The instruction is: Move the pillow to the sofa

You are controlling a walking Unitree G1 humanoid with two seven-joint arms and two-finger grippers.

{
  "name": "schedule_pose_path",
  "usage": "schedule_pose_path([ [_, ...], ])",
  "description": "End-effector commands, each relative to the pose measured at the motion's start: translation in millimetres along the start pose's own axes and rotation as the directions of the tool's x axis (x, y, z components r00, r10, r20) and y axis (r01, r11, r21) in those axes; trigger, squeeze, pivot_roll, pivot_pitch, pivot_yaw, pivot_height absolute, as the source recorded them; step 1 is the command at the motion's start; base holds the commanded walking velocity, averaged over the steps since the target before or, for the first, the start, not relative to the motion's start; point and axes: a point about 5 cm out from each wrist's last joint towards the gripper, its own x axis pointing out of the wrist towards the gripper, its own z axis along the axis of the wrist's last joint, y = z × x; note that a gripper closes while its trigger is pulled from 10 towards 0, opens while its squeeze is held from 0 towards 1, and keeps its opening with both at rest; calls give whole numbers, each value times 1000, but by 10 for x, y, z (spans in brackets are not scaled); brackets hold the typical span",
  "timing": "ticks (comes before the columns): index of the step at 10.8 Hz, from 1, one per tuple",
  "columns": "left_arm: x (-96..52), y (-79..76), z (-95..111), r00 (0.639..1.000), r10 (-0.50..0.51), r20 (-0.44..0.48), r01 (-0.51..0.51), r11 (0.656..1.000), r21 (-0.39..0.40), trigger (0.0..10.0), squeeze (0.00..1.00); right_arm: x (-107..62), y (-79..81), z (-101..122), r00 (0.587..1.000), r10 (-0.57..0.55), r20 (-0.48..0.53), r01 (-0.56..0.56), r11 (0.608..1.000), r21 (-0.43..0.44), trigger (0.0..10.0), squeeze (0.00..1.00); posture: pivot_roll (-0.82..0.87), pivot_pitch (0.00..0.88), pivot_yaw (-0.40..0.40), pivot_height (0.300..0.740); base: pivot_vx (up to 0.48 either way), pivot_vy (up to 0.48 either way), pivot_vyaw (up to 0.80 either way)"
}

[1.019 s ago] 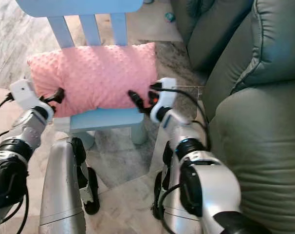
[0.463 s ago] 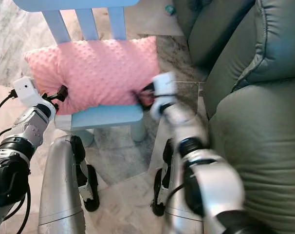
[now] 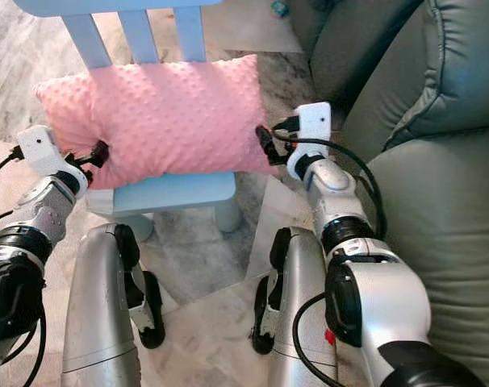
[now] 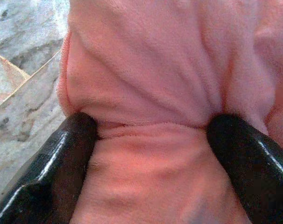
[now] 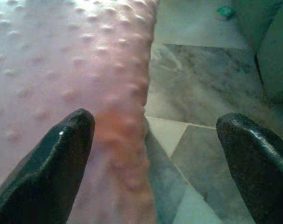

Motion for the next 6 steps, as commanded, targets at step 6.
schedule_pose_path([
  [6,-2,-139,-186,993,-90,-80,90,996,-15,10000,0,55,415,-290,992,98,-80,-70,952,297,10000,0,66,525,-31,467,0,0,0],
])
